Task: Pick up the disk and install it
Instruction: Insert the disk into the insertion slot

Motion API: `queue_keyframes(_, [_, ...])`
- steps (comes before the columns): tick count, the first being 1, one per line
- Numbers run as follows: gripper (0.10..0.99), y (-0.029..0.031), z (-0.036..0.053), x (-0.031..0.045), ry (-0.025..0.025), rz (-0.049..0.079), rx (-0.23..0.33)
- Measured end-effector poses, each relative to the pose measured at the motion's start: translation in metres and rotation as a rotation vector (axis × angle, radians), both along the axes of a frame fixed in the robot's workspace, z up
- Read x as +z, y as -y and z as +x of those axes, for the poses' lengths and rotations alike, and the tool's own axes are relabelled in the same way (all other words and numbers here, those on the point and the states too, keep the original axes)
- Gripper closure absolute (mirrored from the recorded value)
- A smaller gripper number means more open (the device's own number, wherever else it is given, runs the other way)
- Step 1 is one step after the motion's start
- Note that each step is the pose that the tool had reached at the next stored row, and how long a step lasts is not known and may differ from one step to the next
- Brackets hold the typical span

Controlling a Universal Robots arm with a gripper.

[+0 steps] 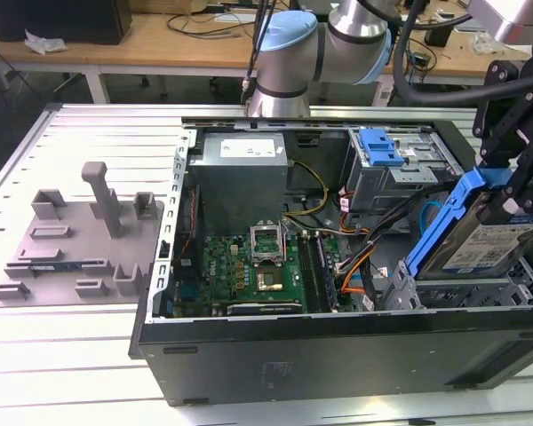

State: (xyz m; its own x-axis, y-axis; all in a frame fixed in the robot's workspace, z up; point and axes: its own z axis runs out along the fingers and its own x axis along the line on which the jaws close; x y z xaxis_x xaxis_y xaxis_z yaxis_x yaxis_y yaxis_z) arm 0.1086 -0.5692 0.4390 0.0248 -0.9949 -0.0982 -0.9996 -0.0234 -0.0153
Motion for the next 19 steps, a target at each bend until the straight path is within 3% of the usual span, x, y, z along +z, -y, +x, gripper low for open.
queue_keyframes(19, [0.718, 0.0000, 0.0000, -0.0264, 0.0001, 0.000, 0.001])
